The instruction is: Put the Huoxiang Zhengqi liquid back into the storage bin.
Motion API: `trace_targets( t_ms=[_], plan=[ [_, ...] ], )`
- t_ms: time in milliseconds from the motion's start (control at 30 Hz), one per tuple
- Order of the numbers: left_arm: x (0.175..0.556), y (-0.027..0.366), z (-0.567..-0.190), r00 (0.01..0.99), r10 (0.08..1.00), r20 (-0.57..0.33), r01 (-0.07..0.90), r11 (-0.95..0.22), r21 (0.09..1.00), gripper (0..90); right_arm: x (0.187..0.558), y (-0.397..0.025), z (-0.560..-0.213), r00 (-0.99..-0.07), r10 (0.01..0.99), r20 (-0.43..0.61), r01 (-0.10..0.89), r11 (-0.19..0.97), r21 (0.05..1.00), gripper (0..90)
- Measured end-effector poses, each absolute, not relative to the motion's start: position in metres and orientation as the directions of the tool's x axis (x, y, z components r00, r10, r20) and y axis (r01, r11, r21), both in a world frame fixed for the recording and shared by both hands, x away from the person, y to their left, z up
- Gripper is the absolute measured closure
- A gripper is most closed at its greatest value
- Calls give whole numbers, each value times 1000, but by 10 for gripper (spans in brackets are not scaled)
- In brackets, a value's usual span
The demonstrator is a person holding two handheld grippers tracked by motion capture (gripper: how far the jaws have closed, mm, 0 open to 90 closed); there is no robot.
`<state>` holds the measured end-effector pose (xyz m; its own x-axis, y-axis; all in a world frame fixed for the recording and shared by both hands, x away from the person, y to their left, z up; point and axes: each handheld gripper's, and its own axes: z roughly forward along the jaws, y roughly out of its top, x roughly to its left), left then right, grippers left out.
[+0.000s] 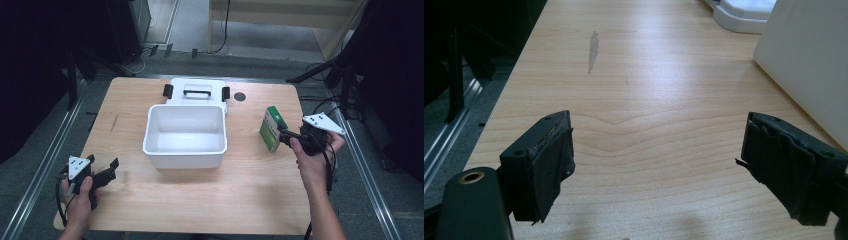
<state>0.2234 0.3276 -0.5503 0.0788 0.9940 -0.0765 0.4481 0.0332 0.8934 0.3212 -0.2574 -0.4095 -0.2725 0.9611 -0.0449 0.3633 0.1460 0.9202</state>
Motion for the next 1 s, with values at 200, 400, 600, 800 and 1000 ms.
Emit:
trace_targets(
  t_ms=[200,400,600,800,1000],
  plan=[
    [224,328,-550,78,994,-79,447,36,894,140,332,-254,-400,-281,958,-56,382,165,909,186],
    [224,328,-550,81,994,-75,448,31,893,140,345,-249,-391,-299,951,-73,414,199,888,190],
    [224,328,-550,80,994,-77,449,34,893,140,360,-242,-385,-314,946,-82,490,236,839,197],
    [224,328,-550,80,994,-78,450,34,892,140,373,-235,-379,-333,938,-92,584,282,761,215],
    [224,328,-550,79,994,-79,450,35,892,140,387,-230,-376,-341,934,-108,683,324,655,212]
  ],
)
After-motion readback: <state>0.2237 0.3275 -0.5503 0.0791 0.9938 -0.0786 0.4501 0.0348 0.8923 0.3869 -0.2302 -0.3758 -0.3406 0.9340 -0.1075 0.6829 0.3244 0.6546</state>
